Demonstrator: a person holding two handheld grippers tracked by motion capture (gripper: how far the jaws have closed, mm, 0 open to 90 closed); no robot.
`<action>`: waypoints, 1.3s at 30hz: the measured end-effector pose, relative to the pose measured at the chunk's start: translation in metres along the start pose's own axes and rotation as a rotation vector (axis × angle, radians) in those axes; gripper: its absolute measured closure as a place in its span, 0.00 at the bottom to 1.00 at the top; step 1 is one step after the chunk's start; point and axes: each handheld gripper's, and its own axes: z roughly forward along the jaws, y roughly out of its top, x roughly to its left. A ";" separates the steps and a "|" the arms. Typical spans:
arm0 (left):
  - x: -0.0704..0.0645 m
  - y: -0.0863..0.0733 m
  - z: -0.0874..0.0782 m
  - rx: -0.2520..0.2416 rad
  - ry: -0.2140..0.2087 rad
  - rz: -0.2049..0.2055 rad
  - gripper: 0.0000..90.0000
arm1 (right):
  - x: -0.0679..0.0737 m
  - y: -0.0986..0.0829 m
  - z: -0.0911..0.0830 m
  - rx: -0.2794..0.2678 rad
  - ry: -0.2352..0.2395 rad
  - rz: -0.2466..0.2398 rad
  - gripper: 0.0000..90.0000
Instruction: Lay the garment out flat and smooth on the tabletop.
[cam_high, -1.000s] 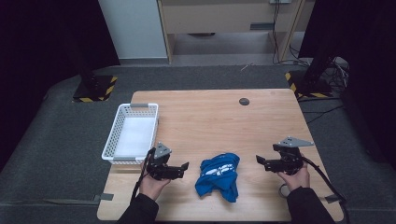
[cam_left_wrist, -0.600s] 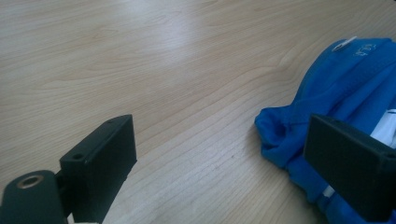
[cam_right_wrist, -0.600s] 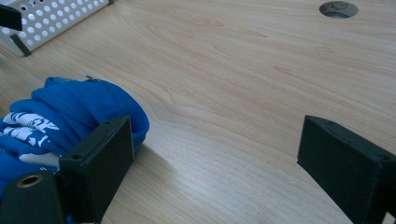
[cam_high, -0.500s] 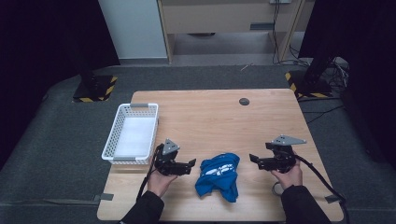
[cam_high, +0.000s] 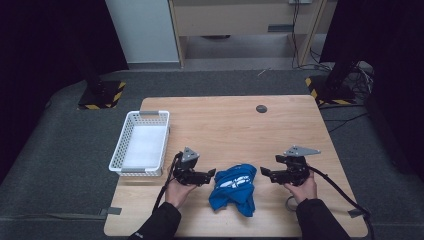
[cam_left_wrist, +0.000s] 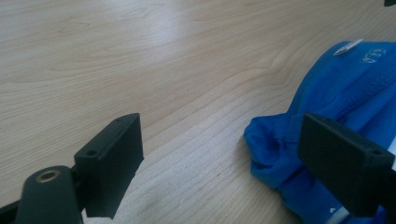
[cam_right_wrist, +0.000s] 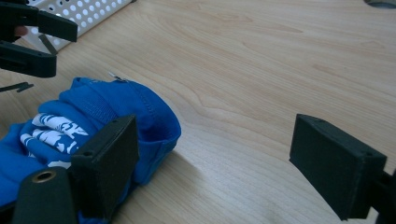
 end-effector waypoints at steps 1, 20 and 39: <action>0.000 0.000 0.001 0.005 -0.001 0.002 0.17 | 0.000 0.000 0.002 0.003 0.005 0.004 0.18; -0.009 0.000 0.012 0.040 -0.080 0.013 0.29 | 0.006 -0.006 0.028 0.069 0.110 0.011 0.27; -0.022 -0.001 0.026 0.105 -0.177 0.005 0.68 | 0.011 -0.012 0.042 0.134 0.212 -0.002 0.66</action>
